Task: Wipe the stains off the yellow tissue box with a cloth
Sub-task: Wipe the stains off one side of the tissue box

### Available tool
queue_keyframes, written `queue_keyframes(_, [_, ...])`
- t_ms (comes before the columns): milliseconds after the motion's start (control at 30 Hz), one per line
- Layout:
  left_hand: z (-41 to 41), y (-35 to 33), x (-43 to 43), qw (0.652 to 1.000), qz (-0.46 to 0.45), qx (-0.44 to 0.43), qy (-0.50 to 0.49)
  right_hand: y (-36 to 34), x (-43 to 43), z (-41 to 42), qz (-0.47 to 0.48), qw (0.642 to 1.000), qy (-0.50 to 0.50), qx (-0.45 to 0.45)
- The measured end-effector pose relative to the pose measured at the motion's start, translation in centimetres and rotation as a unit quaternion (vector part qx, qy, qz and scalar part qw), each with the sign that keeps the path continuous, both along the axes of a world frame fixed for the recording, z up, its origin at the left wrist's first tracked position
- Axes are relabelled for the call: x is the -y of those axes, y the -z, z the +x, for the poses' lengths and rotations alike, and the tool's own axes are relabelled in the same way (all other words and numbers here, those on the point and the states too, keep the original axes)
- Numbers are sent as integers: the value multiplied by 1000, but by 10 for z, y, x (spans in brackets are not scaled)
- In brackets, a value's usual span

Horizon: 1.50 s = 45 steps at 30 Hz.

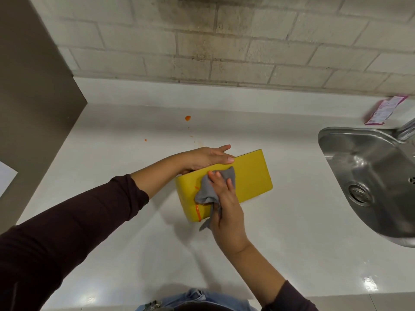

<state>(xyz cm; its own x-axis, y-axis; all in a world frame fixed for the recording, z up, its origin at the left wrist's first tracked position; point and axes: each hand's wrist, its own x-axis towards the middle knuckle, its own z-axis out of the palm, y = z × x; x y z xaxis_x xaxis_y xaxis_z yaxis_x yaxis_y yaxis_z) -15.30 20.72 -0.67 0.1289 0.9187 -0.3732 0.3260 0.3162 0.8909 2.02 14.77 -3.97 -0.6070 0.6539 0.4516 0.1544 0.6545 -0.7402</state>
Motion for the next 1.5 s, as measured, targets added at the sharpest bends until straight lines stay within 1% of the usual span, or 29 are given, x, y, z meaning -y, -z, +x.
queue_keyframes(67, [0,0,1,1000,-1,-7,7,0,-4,7,53,996,-63,42])
queue_keyframes(133, [1,0,1,1000,-6,-4,15,3,-15,18,122,983,-111,85])
queue_keyframes(200, [2,-1,3,1000,-13,5,10,5,-26,28,153,976,-119,103])
queue_keyframes(267, [2,-3,2,1000,-16,-2,3,4,-29,28,123,986,-79,81])
queue_keyframes(333, [3,-4,1,1000,-13,-21,-2,1,-21,17,51,998,-13,28])
queue_keyframes(400, [4,-4,2,1000,-7,-26,-9,-1,-8,1,-8,999,47,-22])
queue_keyframes(433, [4,-4,2,1000,-3,-22,-10,-3,-2,-6,-23,997,58,-33])
queue_keyframes(467, [4,-4,3,1000,0,-17,-8,-4,3,-11,-28,998,54,-34])
queue_keyframes(533, [3,-4,3,1000,1,-15,-1,-6,10,-15,-12,1000,12,-8])
queue_keyframes(667, [2,-3,2,1000,4,-31,5,-7,2,-2,89,988,-103,68])
queue_keyframes(733, [1,-3,2,999,5,-42,10,-7,-10,8,117,983,-124,74])
queue_keyframes(800, [1,-4,1,998,5,-58,8,-7,-16,11,97,990,-88,53])
queue_keyframes(900, [0,-5,0,998,4,-62,0,-9,-8,-2,26,1000,-8,11])
queue_keyframes(967, [0,-5,0,998,1,-56,-5,-11,0,-13,17,1000,6,17])
queue_keyframes(1067, [0,-4,0,998,-1,-55,-6,-10,5,-16,79,993,-37,75])
queue_keyframes(1200, [-1,-4,1,999,-8,-54,1,-7,3,-4,152,974,-118,120])
queue_keyframes(1300, [-3,-7,1,998,-10,-62,0,-7,-2,4,172,962,-155,145])
queue_keyframes(1500, [-2,-11,5,998,-13,-62,-8,-3,0,22,182,946,-210,169])
